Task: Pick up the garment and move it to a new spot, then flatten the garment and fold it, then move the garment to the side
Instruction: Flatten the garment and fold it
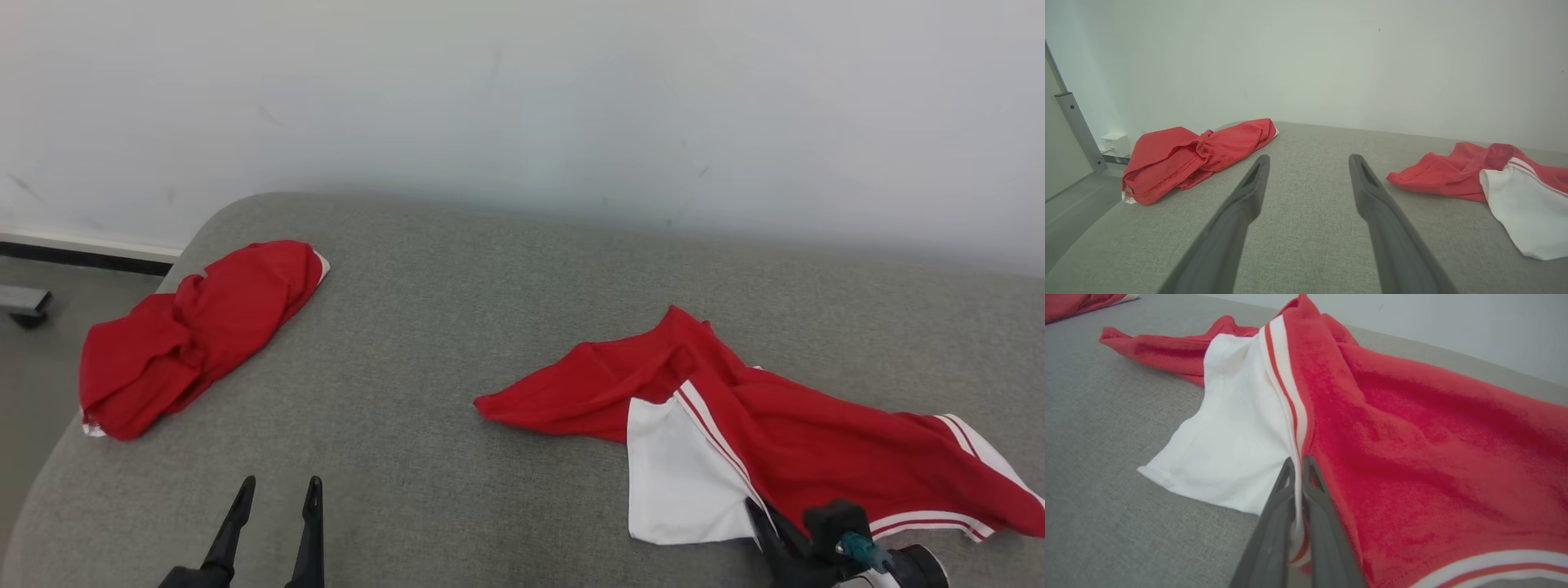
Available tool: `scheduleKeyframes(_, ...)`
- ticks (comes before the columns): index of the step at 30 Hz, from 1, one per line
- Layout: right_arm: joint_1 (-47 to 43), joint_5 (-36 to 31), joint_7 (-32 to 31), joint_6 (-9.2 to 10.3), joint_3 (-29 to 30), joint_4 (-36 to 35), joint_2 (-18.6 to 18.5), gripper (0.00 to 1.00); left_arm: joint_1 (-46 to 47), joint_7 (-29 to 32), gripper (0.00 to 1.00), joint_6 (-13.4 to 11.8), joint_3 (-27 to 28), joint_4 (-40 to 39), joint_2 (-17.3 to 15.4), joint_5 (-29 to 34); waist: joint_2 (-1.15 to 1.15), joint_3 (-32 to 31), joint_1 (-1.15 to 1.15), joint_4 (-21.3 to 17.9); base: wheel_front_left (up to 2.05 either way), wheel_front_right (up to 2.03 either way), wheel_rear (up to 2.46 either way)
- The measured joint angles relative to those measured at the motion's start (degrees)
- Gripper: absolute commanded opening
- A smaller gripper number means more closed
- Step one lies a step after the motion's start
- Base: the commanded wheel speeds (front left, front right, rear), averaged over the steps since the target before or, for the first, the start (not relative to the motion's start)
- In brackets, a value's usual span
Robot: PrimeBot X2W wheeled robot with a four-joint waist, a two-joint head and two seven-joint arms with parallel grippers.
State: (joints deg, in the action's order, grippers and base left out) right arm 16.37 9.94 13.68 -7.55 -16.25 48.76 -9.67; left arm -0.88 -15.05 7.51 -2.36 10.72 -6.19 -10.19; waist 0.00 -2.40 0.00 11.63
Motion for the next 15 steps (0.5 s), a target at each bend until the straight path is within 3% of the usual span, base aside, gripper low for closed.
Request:
scheduleKeyframes(2, -0.9, 0.1, 0.1, 0.00, -0.8, -1.5, -1.0, 0.00, -0.2, 0.0, 1.00, 0.0, 0.2, -0.1, 0.0, 0.0, 0.00, -0.1, 0.00, -0.6, 0.00, 0.00, 0.00)
scheduleKeyframes(7, -7.1, 4.2, -0.1, 0.00, -3.6, -9.7, -8.1, 0.00, -0.4, 0.0, 1.00, 0.0, 0.2, -0.5, 0.4, 0.1, 0.00, -0.5, 0.00, -3.5, 0.00, 0.00, 0.00)
scheduleKeyframes(15, -16.8, 10.1, -5.7, 0.00, 2.0, -23.0, -17.8, 0.00, -0.5, 0.0, 1.00, 0.0, 0.0, -0.7, 0.9, 0.1, 0.00, -0.3, 0.00, -7.2, 0.00, 0.00, 0.00)
